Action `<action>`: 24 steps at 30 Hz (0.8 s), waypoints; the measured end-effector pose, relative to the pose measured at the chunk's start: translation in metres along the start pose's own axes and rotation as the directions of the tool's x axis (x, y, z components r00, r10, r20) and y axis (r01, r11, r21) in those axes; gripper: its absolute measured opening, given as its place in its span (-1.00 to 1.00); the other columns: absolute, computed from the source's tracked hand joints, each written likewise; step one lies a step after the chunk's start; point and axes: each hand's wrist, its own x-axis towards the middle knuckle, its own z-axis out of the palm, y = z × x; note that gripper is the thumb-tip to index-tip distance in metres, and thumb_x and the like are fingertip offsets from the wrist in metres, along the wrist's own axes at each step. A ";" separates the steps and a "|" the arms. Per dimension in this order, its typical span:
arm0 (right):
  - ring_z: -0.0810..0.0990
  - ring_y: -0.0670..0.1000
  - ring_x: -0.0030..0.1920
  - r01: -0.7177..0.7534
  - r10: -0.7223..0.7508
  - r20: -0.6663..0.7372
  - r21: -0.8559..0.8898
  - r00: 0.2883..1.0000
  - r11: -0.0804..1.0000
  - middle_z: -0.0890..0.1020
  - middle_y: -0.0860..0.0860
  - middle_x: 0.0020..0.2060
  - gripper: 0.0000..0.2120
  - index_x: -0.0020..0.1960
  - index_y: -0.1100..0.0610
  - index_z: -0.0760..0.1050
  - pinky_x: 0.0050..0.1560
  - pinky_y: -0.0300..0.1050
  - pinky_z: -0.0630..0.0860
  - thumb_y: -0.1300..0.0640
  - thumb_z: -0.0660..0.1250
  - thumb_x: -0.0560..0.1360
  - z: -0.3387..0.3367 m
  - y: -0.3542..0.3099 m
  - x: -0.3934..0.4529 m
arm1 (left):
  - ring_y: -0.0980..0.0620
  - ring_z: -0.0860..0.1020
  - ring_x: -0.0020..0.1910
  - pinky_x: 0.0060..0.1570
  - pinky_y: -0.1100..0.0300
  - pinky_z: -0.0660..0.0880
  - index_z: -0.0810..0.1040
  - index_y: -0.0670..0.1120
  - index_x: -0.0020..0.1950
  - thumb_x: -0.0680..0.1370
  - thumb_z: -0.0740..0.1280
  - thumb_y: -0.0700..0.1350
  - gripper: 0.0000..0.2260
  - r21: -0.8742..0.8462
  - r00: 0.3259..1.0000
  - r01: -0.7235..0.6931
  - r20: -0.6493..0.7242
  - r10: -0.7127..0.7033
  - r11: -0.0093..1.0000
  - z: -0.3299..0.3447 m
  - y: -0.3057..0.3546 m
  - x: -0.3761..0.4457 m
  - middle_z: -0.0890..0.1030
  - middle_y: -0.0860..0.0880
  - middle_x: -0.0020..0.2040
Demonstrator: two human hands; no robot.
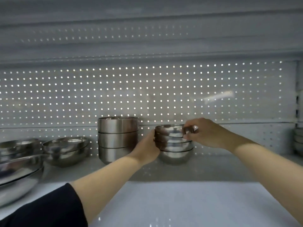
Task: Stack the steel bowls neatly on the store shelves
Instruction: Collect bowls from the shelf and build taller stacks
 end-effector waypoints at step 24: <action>0.47 -0.13 -0.22 0.002 -0.002 0.031 -0.013 1.000 1.000 0.51 -0.13 -0.24 -0.96 -0.10 -0.03 0.52 -0.27 -0.24 0.32 0.04 0.36 0.47 0.004 -0.006 -0.006 | -0.05 0.47 0.27 0.26 0.07 0.41 0.34 -0.12 0.31 0.49 0.16 -0.36 -0.60 0.098 1.000 0.024 -0.016 -0.023 0.995 0.011 -0.023 0.000 0.53 -0.11 0.22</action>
